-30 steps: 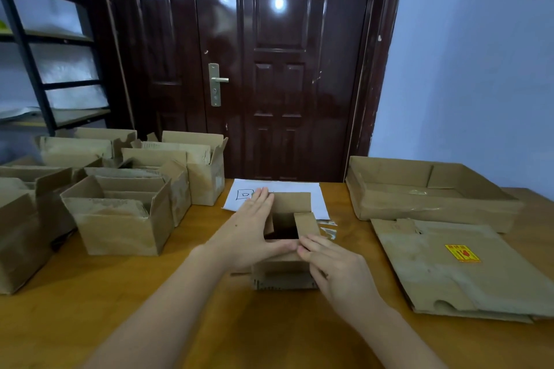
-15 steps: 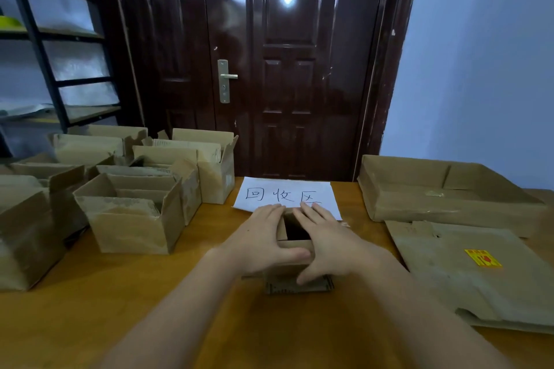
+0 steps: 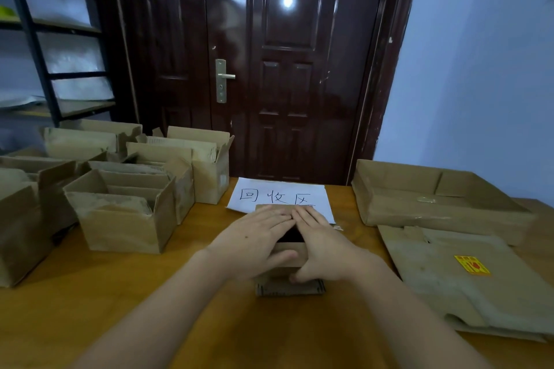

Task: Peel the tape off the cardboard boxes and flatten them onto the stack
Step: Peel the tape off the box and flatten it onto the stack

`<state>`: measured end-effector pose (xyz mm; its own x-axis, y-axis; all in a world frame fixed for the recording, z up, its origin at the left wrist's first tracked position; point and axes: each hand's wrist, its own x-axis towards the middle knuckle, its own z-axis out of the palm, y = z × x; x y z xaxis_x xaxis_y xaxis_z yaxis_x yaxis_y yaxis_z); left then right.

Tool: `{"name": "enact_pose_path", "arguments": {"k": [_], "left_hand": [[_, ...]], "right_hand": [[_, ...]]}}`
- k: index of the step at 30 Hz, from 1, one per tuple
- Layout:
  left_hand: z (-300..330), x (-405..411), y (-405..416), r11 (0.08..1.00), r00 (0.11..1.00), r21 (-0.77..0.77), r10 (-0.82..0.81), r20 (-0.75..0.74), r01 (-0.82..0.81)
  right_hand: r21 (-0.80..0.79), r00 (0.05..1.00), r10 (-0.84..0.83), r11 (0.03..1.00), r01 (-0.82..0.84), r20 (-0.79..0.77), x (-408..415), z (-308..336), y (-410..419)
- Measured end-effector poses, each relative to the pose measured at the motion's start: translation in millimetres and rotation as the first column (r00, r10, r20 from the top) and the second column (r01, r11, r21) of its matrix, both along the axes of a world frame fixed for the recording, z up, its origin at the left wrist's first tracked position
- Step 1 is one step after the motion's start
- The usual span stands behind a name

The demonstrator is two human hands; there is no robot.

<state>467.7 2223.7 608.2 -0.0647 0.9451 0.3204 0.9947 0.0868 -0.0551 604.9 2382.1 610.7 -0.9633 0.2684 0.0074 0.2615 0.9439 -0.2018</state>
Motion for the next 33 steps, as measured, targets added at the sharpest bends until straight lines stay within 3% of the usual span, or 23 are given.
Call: {"name": "enact_pose_path", "arguments": {"k": [3, 8, 11, 13, 15, 18, 20, 24, 27, 31, 33], "left_hand": [[11, -5, -11, 0.999, 1.000, 0.035, 0.026, 0.010, -0.026], [18, -15, -40, 0.977, 0.979, 0.063, 0.202, 0.021, -0.202], [5, -15, -53, 0.959, 0.951, -0.028, 0.282, 0.130, -0.280], [-10, -7, -55, 0.941, 0.897, -0.044, 0.333, 0.291, -0.335], [-23, 0, -50, 0.920, 0.836, 0.022, 0.346, 0.427, -0.392], [-20, -6, -33, 0.882, 0.820, 0.105, 0.376, 0.431, -0.460], [-9, -10, -19, 0.886, 0.835, 0.103, 0.380, 0.399, -0.452], [-11, -6, 1, 0.914, 0.823, -0.101, 0.398, 0.405, -0.392], [-24, -3, 0, 0.915, 0.797, -0.089, 0.389, 0.461, -0.394], [-27, -3, 0, 0.910, 0.789, -0.087, 0.396, 0.470, -0.405], [-26, -2, 0, 0.913, 0.794, -0.081, 0.390, 0.466, -0.401]], "right_hand": [[0.011, 1.000, -0.002, 1.000, 0.002, 0.013, -1, -1, 2], [0.030, 1.000, -0.003, 1.000, 0.003, 0.022, -2, -3, 4], [0.030, 1.000, -0.010, 1.000, 0.009, 0.023, -3, -3, 5], [0.037, 1.000, -0.008, 0.999, 0.007, 0.029, -3, -3, 5], [0.041, 0.999, -0.007, 0.999, 0.006, 0.033, -3, -4, 5], [0.043, 1.000, -0.010, 0.999, 0.009, 0.028, -2, -4, 4], [0.042, 0.999, -0.008, 0.999, 0.006, 0.035, -2, -3, 4], [0.017, 1.000, -0.004, 1.000, 0.004, 0.023, 1, -2, 2], [0.031, 1.000, 0.009, 0.999, -0.009, 0.012, 3, -1, 0], [0.233, 0.990, 0.136, 0.965, -0.123, -0.038, 7, 2, -5], [0.244, 0.990, 0.141, 0.960, -0.135, -0.006, 7, 5, -8]]}}
